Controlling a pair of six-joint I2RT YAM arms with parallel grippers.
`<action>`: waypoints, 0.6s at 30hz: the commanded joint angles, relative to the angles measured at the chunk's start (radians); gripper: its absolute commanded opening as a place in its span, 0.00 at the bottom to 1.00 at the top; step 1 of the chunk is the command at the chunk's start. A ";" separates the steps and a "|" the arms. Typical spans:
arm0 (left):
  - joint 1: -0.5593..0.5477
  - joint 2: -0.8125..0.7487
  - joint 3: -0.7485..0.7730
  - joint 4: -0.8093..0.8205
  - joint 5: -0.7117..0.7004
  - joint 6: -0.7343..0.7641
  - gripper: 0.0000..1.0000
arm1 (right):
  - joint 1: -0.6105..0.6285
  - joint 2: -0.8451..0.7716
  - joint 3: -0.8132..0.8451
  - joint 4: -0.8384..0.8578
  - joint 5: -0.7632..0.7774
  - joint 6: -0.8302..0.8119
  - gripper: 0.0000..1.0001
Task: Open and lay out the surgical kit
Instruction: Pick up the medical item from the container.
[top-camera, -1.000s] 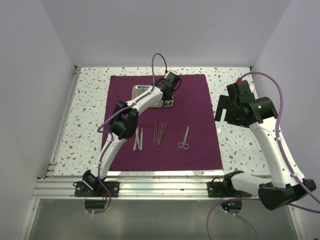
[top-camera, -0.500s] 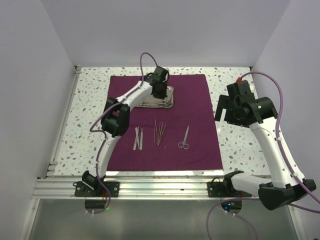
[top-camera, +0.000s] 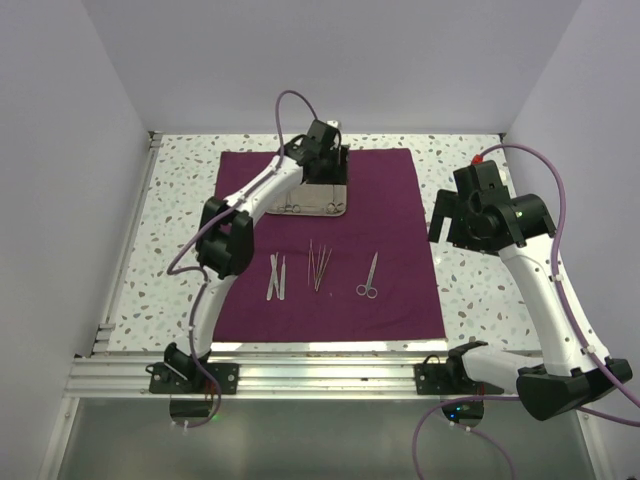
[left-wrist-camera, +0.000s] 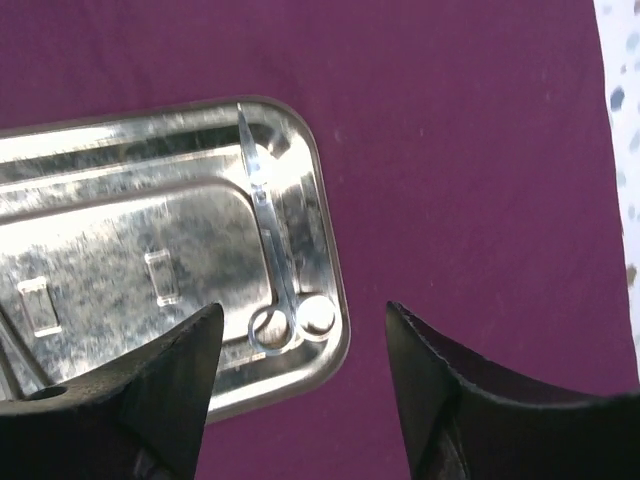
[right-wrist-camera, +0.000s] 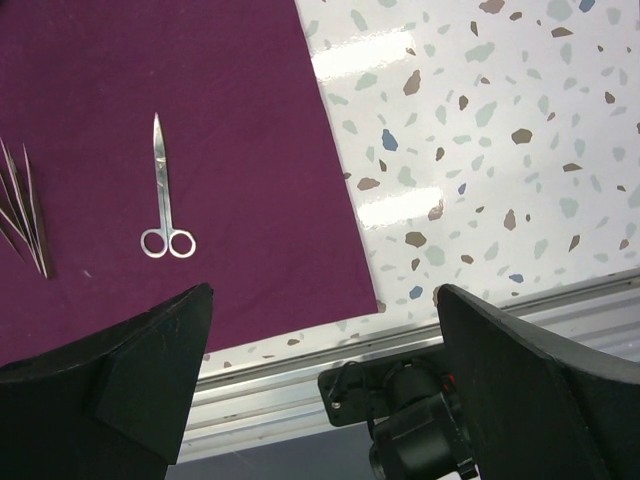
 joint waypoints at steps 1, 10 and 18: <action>-0.019 0.077 0.146 -0.011 -0.178 0.012 0.70 | -0.001 -0.017 -0.002 0.003 -0.008 -0.003 0.99; -0.026 0.178 0.156 0.082 -0.301 0.062 0.73 | -0.003 -0.011 0.023 -0.064 0.039 -0.001 0.98; -0.040 0.273 0.211 0.116 -0.333 0.150 0.73 | -0.004 0.023 0.063 -0.089 0.075 0.002 0.98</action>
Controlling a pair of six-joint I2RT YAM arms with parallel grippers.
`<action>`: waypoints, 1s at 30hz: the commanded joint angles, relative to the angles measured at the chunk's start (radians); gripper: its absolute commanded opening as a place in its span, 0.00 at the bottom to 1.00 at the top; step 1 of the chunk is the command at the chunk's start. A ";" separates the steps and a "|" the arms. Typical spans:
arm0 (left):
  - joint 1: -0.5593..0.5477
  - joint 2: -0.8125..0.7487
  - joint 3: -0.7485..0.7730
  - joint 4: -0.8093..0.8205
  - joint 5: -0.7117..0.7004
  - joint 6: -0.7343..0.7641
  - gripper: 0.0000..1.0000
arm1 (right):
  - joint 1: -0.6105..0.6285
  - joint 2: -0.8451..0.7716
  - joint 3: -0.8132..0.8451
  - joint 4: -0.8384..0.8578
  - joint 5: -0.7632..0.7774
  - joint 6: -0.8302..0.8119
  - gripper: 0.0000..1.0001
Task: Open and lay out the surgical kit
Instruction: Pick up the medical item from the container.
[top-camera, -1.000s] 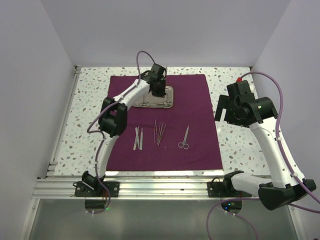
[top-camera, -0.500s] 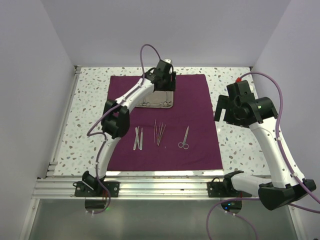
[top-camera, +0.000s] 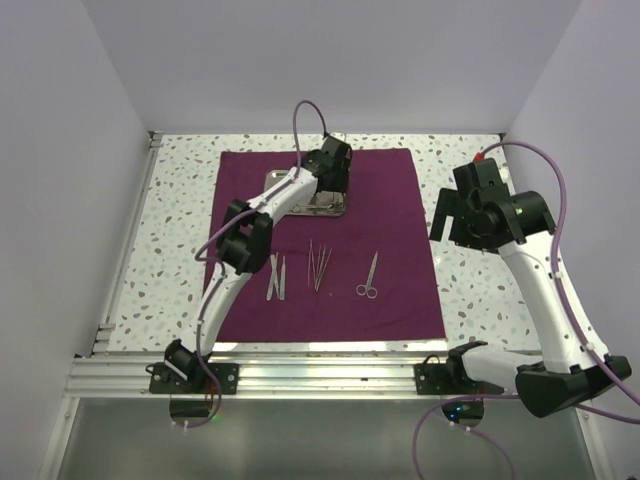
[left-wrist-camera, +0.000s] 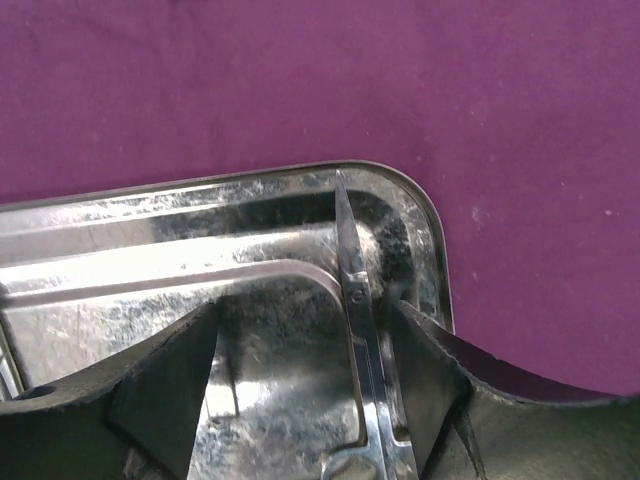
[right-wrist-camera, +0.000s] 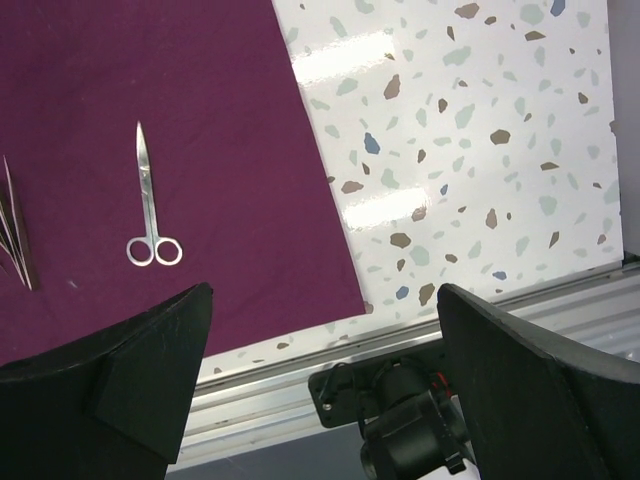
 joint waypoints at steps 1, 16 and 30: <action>-0.014 0.043 0.054 0.052 -0.047 0.076 0.74 | -0.002 0.010 0.044 -0.066 0.042 0.003 0.98; 0.006 0.072 -0.012 -0.030 -0.234 0.219 0.69 | -0.010 0.035 0.021 -0.031 0.026 0.012 0.98; 0.055 0.156 0.078 -0.010 0.024 0.179 0.62 | -0.011 0.058 0.013 -0.036 0.009 0.027 0.98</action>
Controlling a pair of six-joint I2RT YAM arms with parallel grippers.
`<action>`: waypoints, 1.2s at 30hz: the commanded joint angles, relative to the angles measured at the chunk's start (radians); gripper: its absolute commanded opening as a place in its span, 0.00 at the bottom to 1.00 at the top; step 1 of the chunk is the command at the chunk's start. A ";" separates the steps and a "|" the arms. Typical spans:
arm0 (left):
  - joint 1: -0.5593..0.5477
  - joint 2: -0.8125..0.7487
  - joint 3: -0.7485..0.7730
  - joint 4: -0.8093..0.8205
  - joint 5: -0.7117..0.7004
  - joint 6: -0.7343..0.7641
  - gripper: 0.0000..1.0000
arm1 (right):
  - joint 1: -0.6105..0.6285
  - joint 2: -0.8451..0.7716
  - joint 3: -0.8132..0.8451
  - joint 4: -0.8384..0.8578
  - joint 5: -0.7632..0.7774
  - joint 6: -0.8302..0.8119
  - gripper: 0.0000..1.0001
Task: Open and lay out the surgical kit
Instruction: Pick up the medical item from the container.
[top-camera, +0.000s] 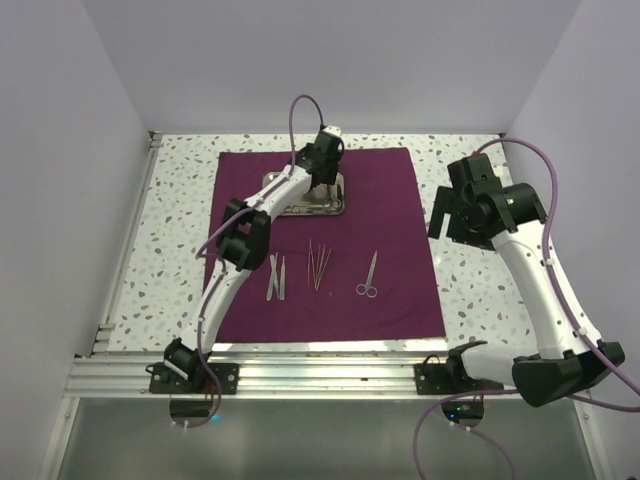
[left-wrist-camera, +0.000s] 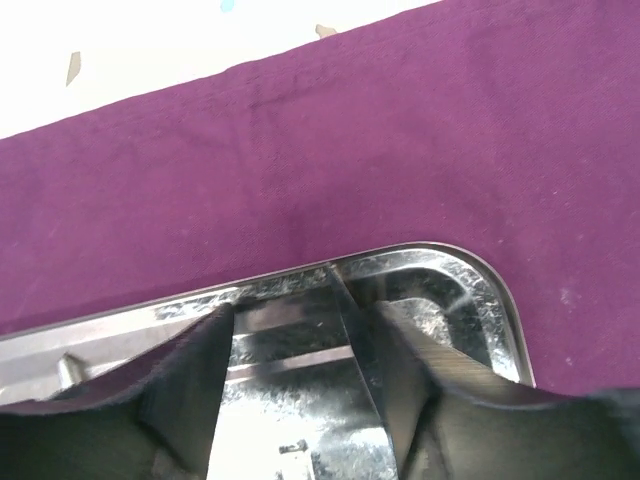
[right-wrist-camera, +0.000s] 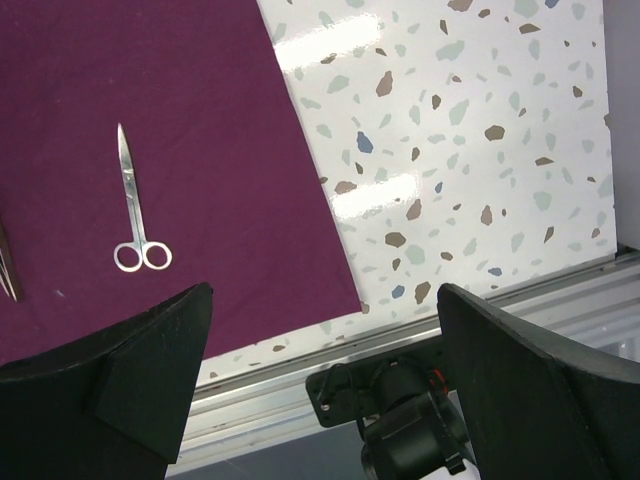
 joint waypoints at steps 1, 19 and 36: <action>0.010 0.083 -0.005 -0.083 0.104 -0.005 0.58 | -0.004 0.011 0.005 -0.034 -0.007 0.022 0.98; 0.004 0.086 -0.036 -0.196 0.210 -0.017 0.00 | -0.004 0.017 -0.009 -0.017 -0.021 0.036 0.98; 0.020 -0.212 -0.224 0.012 0.602 -0.211 0.00 | -0.005 -0.043 -0.030 0.003 -0.030 0.019 0.98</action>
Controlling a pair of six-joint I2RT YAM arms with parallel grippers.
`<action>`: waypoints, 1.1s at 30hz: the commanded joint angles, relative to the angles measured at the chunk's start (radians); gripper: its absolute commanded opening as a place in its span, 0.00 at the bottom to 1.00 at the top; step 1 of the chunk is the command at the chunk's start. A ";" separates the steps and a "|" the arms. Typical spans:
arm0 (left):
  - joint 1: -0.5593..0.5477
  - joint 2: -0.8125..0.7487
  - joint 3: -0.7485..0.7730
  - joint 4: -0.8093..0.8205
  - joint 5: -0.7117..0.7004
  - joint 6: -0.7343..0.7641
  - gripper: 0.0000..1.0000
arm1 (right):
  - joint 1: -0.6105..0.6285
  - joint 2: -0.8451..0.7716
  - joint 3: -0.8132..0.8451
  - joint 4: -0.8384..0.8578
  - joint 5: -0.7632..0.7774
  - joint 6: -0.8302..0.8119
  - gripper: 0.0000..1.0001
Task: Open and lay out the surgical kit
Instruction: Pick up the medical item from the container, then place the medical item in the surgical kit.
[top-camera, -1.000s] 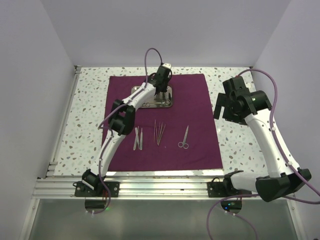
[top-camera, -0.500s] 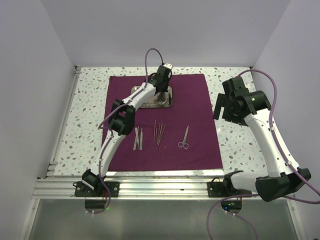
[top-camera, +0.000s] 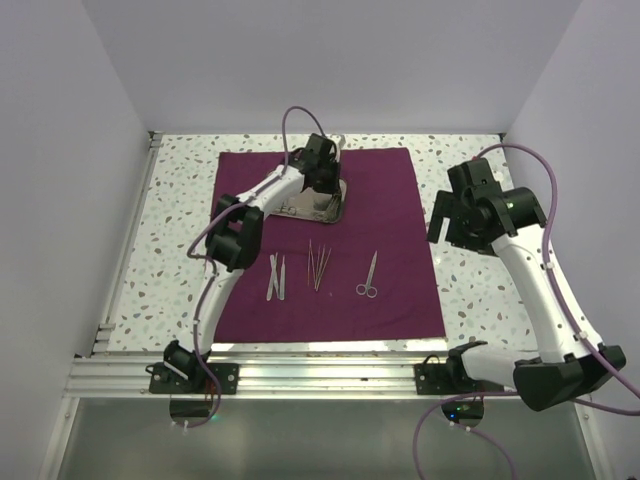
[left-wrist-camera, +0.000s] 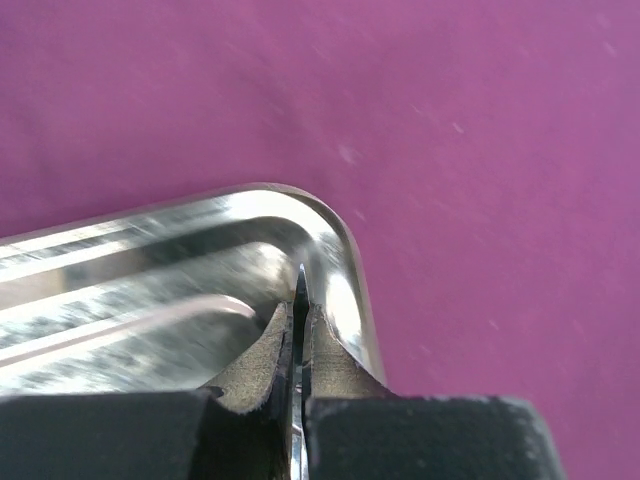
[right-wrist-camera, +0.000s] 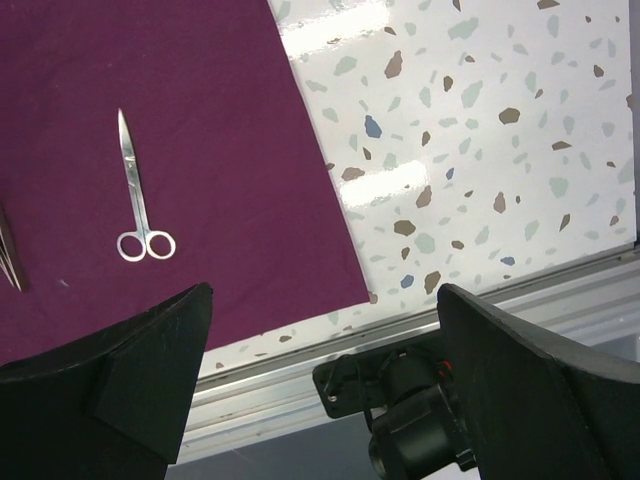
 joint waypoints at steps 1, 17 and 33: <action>-0.003 -0.098 -0.038 -0.020 0.117 -0.058 0.00 | -0.004 -0.045 0.003 0.006 -0.007 -0.007 0.98; -0.002 -0.320 -0.259 0.051 0.162 -0.107 0.00 | -0.006 -0.106 -0.021 0.018 -0.041 -0.019 0.98; -0.365 -0.524 -0.634 0.204 -0.134 -0.477 0.00 | -0.007 -0.192 -0.092 -0.042 0.002 -0.016 0.98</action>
